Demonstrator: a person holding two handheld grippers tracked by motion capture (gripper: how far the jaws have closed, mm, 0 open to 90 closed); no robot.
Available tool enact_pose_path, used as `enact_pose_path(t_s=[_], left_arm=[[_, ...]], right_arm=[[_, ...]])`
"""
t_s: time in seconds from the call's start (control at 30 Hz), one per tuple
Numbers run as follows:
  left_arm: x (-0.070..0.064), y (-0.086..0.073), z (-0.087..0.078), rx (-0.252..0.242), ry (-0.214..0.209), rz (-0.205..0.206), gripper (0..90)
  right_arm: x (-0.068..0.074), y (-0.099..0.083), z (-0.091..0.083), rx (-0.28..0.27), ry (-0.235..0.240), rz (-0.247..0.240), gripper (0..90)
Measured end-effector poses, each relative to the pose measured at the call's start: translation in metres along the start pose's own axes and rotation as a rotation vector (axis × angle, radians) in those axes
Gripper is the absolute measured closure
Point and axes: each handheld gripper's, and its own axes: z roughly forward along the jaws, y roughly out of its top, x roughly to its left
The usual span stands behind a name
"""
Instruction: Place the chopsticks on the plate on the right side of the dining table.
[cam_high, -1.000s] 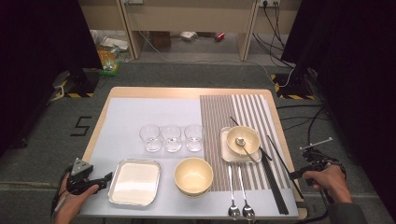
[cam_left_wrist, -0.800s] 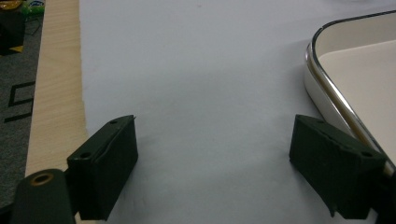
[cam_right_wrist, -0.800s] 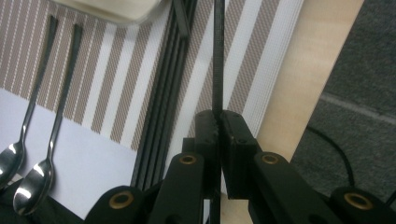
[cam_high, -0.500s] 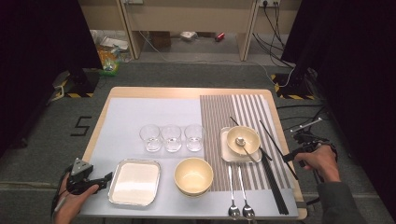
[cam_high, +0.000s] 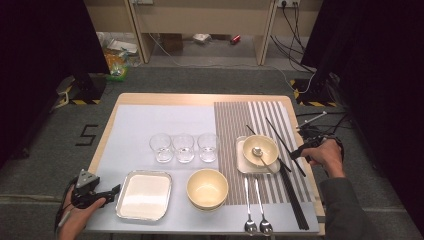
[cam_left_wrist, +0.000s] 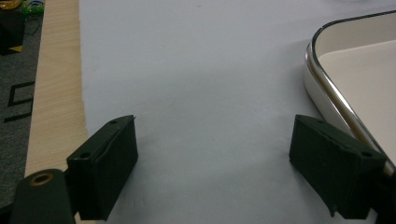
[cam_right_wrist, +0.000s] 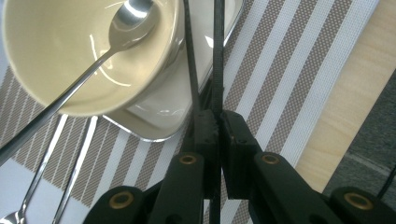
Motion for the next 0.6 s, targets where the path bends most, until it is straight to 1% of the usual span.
enact_pose_path(t_s=[0.03, 0.07, 0.1, 0.23, 0.3, 0.33, 0.37, 0.4, 0.47, 0.5, 0.53, 0.6], left_arm=[[0.000, 0.000, 0.000, 0.000, 0.000, 0.000, 14.5], [0.000, 0.000, 0.000, 0.000, 0.000, 0.000, 14.5], [0.000, 0.000, 0.000, 0.000, 0.001, 0.001, 14.6], [0.000, 0.000, 0.000, 0.001, 0.000, 0.000, 14.5], [0.000, 0.000, 0.000, 0.000, 0.000, 0.000, 14.5], [0.000, 0.000, 0.000, -0.001, 0.001, 0.000, 14.5], [0.000, 0.000, 0.000, -0.001, 0.001, 0.000, 14.5], [0.000, 0.000, 0.000, 0.000, 0.000, 0.000, 14.5], [0.000, 0.000, 0.000, 0.000, 0.000, 0.000, 14.5], [0.000, 0.000, 0.000, -0.001, 0.001, 0.000, 14.5], [0.000, 0.000, 0.000, -0.001, 0.001, 0.000, 14.5], [0.000, 0.000, 0.000, -0.001, 0.001, 0.000, 14.5]], right_arm=[[-0.001, 0.002, 0.003, -0.003, -0.002, -0.015, 86.1], [-0.001, 0.004, 0.005, 0.003, -0.003, -0.017, 86.1], [0.000, 0.007, 0.008, 0.011, -0.003, -0.007, 86.0], [-0.001, 0.014, 0.018, 0.016, -0.003, -0.014, 86.0], [-0.002, 0.016, 0.023, 0.028, -0.009, -0.032, 86.0], [-0.002, 0.018, 0.025, 0.027, -0.004, -0.025, 86.0], [-0.003, 0.019, 0.026, 0.022, -0.005, -0.036, 86.0], [-0.001, 0.020, 0.027, 0.028, -0.004, -0.022, 86.1], [-0.001, 0.024, 0.029, 0.028, -0.001, -0.029, 86.0], [0.000, 0.025, 0.030, 0.031, -0.005, -0.033, 86.0], [-0.001, 0.027, 0.031, 0.031, -0.005, -0.047, 86.0], [0.001, 0.029, 0.033, 0.036, -0.005, -0.041, 86.0]])
